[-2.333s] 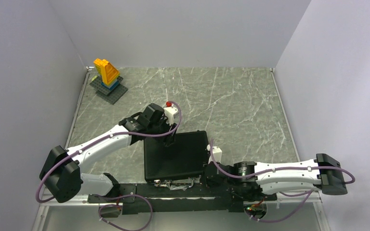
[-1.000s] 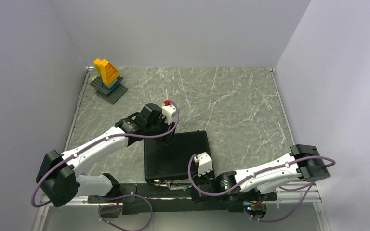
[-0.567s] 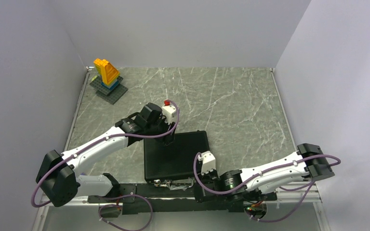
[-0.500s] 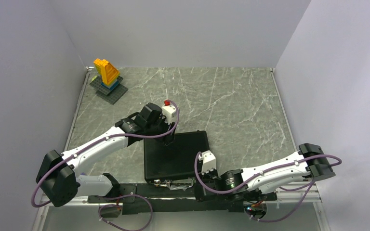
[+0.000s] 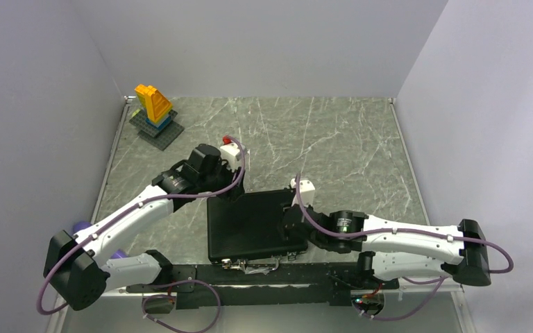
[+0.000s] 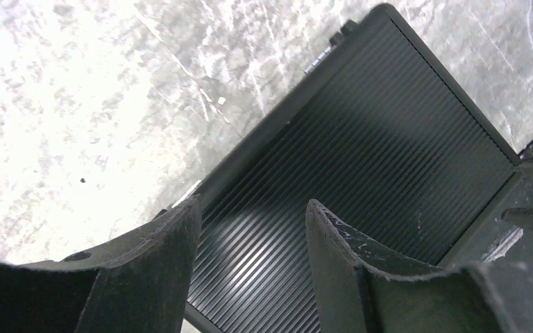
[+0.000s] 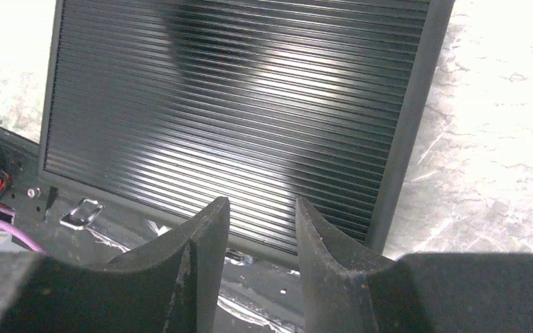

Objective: Pack up texas hold em set

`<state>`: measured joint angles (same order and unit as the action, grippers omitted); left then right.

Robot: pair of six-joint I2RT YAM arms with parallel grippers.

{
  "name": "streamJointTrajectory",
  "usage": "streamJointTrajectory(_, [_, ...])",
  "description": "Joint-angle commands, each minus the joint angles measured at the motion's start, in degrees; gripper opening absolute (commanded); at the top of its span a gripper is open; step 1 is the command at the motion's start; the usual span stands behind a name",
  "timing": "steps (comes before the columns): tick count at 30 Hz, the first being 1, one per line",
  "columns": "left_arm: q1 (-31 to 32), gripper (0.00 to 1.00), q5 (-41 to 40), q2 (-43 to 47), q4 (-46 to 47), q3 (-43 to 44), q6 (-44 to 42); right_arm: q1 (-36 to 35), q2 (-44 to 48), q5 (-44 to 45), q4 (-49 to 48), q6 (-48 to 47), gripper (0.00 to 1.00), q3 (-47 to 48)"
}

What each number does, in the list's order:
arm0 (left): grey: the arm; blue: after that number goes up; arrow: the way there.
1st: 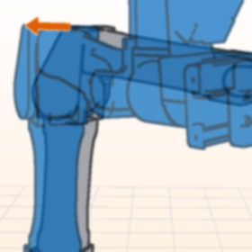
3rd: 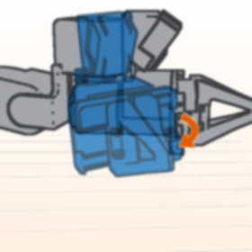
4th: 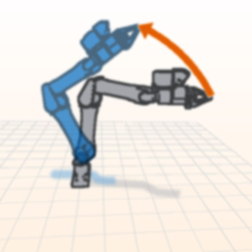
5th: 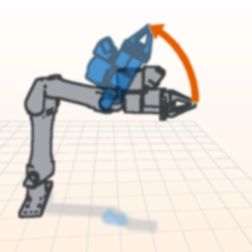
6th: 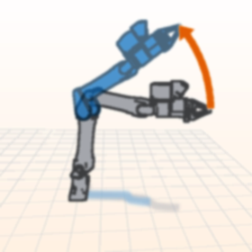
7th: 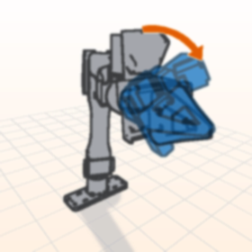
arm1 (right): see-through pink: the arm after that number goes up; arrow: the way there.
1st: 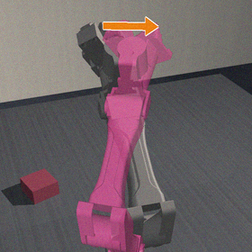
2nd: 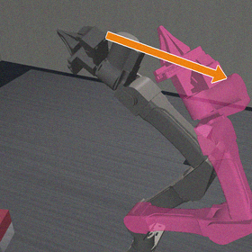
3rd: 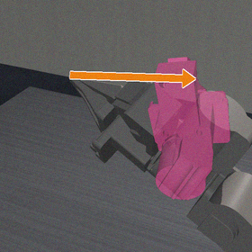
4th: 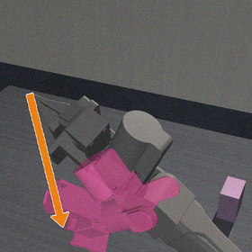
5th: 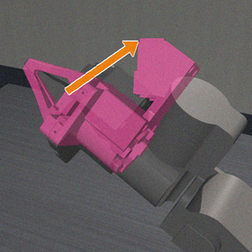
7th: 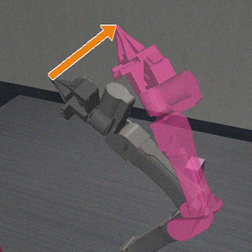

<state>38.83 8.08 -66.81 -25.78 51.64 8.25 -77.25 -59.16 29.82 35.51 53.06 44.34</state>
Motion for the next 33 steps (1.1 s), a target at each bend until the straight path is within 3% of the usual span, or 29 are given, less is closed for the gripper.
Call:
streamJointTrajectory(1, [-1.78, 0.61, -0.78, 2.39, 1.04, 0.04, 0.73, 4.61, 0.21, -8.43, -1.89, -5.91, 0.44, 0.19])
streamJointTrajectory(11, [-2.38, 0.61, -0.55, 2.56, 0.77, 0.37, 0.61, 5.17, -2.57, -15.47, -5.56, 1.6, 0.42, -11.11])
streamJointTrajectory(21, [-3.96, 0.61, -1.05, 3.37, 0.5, 0.31, 1.35, 5.29, -0.31, -10.14, -1.47, -7.2, 0.47, -0.32])
streamJointTrajectory(26, [-6.07, 0.62, -2.16, 5.37, -0.47, -0.49, 2.1, 5.19, -2.74, -12.74, -7.24, -12.46, 0.47, 3.26])
streamJointTrajectory(33, [-12.07, 0.63, -2.3, 7.96, -2.59, -2.3, 2.89, 4.95, -11.03, -22.25, -24.61, -21.06, 0.39, 5.49])
